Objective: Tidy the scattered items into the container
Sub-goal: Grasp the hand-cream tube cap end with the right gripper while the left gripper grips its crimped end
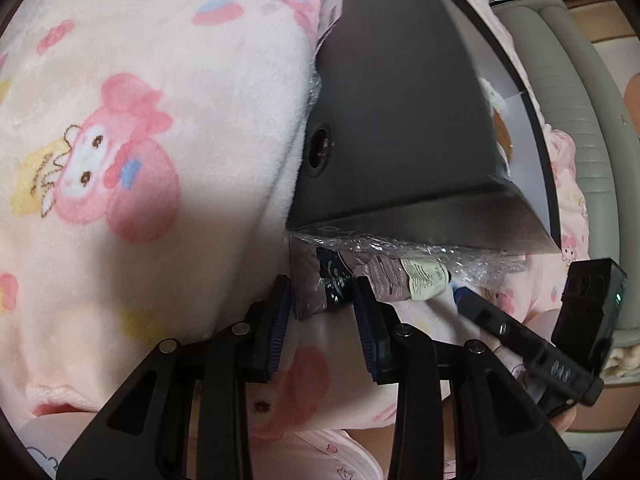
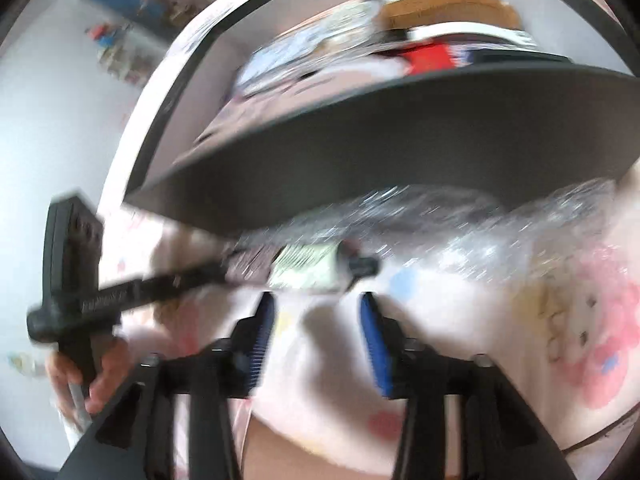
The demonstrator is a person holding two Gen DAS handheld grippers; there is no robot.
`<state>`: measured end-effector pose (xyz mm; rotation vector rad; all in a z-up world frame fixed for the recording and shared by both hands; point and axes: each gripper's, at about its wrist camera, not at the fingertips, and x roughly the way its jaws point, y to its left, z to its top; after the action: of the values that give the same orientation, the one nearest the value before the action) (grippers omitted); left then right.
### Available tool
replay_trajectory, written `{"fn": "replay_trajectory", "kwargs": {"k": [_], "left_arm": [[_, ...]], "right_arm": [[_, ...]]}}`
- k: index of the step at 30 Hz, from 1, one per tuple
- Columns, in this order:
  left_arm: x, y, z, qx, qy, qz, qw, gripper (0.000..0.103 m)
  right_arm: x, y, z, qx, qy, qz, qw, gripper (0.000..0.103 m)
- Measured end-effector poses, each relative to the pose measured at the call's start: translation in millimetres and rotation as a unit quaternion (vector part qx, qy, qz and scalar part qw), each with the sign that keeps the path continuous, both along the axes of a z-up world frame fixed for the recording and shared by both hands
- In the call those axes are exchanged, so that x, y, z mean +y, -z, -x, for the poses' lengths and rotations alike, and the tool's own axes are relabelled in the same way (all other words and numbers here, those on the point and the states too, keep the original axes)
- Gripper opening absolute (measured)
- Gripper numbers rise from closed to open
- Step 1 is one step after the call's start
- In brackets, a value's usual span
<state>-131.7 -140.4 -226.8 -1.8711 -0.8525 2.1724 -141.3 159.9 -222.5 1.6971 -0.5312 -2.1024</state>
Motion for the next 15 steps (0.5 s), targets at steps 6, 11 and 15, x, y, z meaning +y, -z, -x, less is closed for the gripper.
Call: {"fn": "replay_trajectory", "kwargs": {"k": [6, 11, 15], "left_arm": [[-27.3, 6.4, -6.5, -0.005, -0.017, -0.034, 0.9993, 0.036], [-25.1, 12.1, -0.8, -0.011, -0.007, -0.030, 0.9995, 0.049], [-28.9, 11.1, -2.0, -0.002, -0.016, -0.017, 0.9997, 0.050]], "right_arm": [[7.5, 26.0, 16.1, -0.016, 0.051, 0.040, 0.998, 0.046], [-11.1, 30.3, 10.0, -0.006, 0.005, 0.022, 1.000, 0.049], [-14.4, 31.3, 8.8, 0.005, 0.006, 0.008, 1.000, 0.048]]}}
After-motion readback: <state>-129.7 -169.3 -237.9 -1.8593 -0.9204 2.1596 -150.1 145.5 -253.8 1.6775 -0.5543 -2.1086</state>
